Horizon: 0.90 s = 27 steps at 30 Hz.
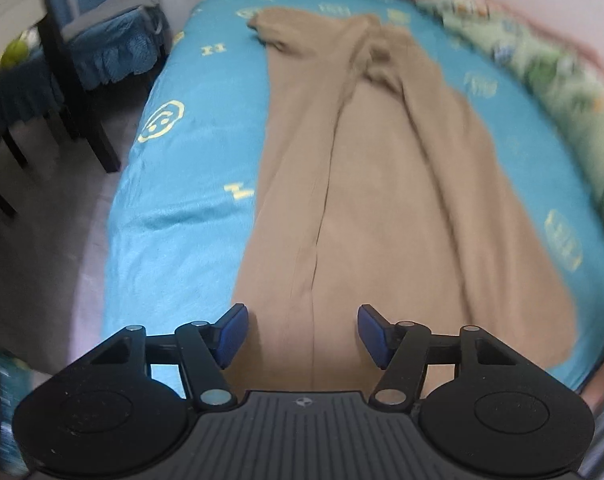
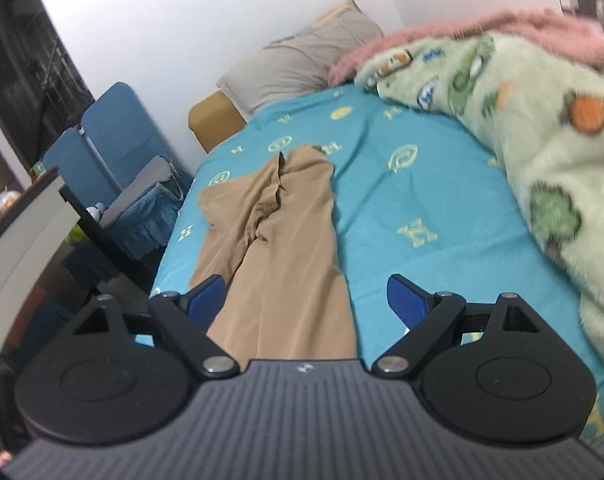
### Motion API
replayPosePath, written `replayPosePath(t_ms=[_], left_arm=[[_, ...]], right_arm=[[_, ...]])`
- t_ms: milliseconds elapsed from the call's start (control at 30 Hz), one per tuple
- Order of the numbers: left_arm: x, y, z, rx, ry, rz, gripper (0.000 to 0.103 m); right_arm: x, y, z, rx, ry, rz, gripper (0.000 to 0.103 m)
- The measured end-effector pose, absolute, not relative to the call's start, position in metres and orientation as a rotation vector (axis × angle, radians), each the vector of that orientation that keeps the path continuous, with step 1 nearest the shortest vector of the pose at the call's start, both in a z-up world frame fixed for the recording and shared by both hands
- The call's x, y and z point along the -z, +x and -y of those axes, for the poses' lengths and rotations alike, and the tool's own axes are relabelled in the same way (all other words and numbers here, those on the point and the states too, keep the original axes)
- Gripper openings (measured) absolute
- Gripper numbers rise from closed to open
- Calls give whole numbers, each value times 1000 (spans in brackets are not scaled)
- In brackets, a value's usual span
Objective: Fold clothes
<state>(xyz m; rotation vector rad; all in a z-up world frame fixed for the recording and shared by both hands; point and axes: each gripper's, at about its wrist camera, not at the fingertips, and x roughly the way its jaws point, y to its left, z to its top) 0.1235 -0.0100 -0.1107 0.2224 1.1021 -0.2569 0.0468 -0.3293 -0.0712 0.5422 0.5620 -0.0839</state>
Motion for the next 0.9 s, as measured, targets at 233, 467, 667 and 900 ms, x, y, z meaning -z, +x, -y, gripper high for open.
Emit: replayPosePath(t_ms=[233, 467, 667, 900], left_arm=[[137, 129, 33, 293, 433, -1216, 44], [127, 122, 19, 306, 387, -1215, 1], [94, 105, 19, 321, 341, -1105, 1], [50, 73, 46, 480, 279, -970, 0]], right_arm=[[79, 44, 330, 109, 548, -591, 89], [86, 46, 325, 72, 558, -639, 89], [86, 47, 321, 69, 540, -654, 89], [90, 51, 321, 59, 536, -687, 89]])
